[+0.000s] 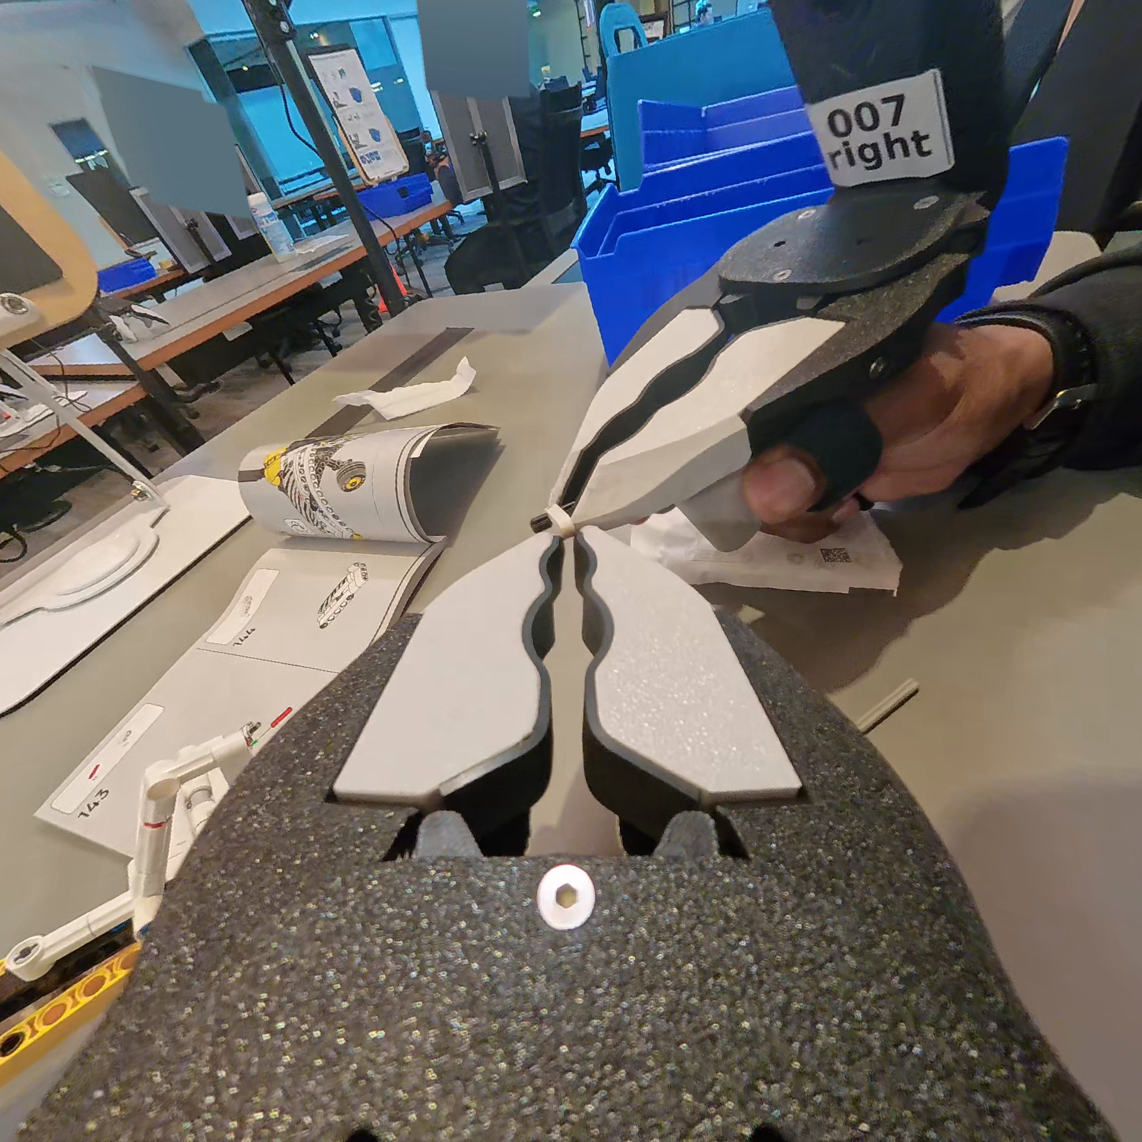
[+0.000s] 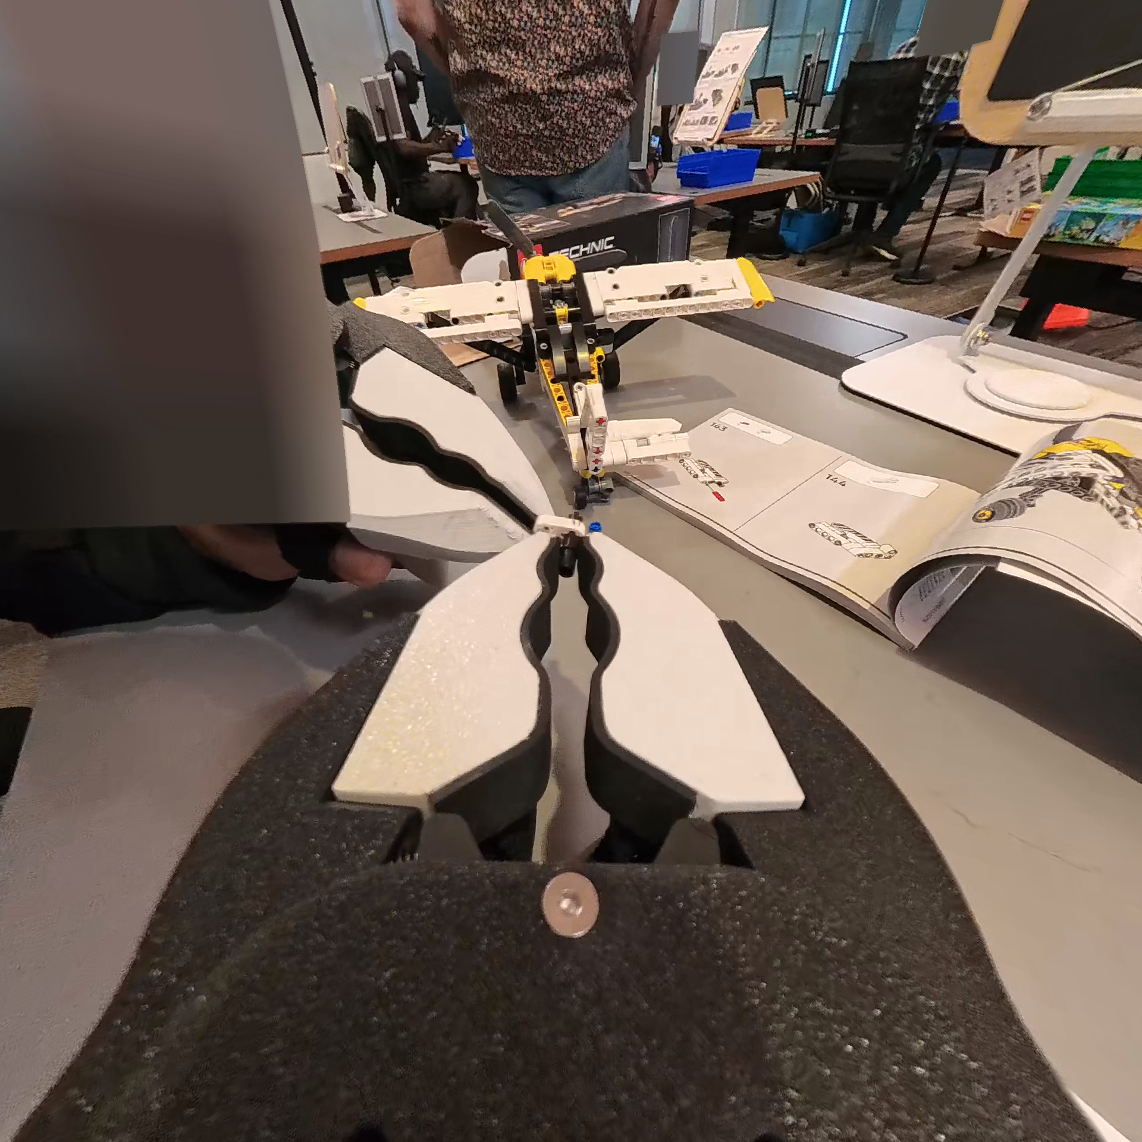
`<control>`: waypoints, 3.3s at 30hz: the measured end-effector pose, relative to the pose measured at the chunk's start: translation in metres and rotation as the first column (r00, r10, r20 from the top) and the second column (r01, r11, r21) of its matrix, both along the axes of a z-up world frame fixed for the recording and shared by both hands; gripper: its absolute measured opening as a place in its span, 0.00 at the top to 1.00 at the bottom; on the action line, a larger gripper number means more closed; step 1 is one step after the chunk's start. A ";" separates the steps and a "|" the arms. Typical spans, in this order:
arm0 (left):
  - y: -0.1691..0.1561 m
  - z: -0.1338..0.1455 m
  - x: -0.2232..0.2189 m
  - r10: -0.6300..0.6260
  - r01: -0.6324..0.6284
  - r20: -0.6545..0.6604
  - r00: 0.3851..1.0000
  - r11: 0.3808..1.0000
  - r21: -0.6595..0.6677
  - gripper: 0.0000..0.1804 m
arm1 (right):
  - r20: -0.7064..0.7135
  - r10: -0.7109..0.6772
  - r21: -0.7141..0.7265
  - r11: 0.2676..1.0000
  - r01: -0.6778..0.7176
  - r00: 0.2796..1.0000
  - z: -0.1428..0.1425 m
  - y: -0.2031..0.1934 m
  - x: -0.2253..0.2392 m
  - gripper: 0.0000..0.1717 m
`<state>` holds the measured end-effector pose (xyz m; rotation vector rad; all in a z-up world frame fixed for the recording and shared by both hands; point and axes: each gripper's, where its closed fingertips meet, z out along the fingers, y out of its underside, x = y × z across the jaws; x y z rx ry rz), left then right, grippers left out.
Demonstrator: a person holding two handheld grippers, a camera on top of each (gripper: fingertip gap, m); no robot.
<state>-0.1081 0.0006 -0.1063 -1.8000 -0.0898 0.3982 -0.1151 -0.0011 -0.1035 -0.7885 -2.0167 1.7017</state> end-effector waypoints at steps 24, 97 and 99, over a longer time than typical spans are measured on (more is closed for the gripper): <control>0.001 0.009 -0.003 0.031 -0.045 0.132 0.991 0.993 0.109 0.96 | -0.048 -0.106 0.069 0.992 0.109 0.993 -0.003 0.003 -0.004 0.97; -0.001 -0.011 -0.005 -0.138 -0.019 0.736 0.663 0.979 0.201 0.97 | -0.265 -0.165 0.329 0.911 0.250 0.950 -0.013 -0.004 -0.002 0.97; -0.003 -0.009 -0.003 -0.184 0.011 0.769 0.612 0.974 0.225 0.97 | -0.279 -0.146 0.330 0.914 0.238 0.949 -0.011 -0.006 -0.001 0.97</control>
